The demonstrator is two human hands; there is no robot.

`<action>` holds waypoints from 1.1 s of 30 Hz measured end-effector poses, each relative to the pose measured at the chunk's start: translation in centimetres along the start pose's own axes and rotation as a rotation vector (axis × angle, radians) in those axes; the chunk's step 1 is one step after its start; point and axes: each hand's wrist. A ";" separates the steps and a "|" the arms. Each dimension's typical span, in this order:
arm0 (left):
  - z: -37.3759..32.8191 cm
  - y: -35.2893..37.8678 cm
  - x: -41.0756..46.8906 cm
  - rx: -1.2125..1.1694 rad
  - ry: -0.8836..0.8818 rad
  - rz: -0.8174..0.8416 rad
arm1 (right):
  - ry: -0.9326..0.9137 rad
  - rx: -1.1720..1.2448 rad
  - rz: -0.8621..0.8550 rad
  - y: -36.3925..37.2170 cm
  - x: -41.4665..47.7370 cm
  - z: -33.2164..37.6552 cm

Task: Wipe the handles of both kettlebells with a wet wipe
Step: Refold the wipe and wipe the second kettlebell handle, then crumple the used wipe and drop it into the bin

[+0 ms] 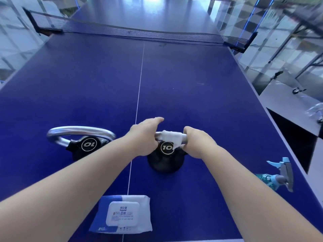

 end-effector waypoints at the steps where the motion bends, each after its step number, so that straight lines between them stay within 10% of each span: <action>1: 0.3 -0.1 -0.3 -0.052 -0.014 -0.007 | -0.037 0.065 0.038 -0.2 -0.3 -0.2; 8: 0.4 0.3 -0.8 -0.064 0.126 -0.171 | -0.301 0.548 -0.136 0.3 -2.6 -1.2; 18: -0.4 0.5 -1.7 -0.051 0.193 -0.297 | -0.452 0.287 -0.570 1.4 -3.3 -1.4; 33: 4.6 3.9 -9.4 -0.055 0.144 -0.513 | -0.638 0.222 -0.548 6.3 -6.3 2.9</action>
Point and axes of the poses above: each hand's wrist, its own x-axis towards the middle knuckle, its own y-axis out of the palm, z = x × y, and after that the axes turned 7 degrees about z, right-handed
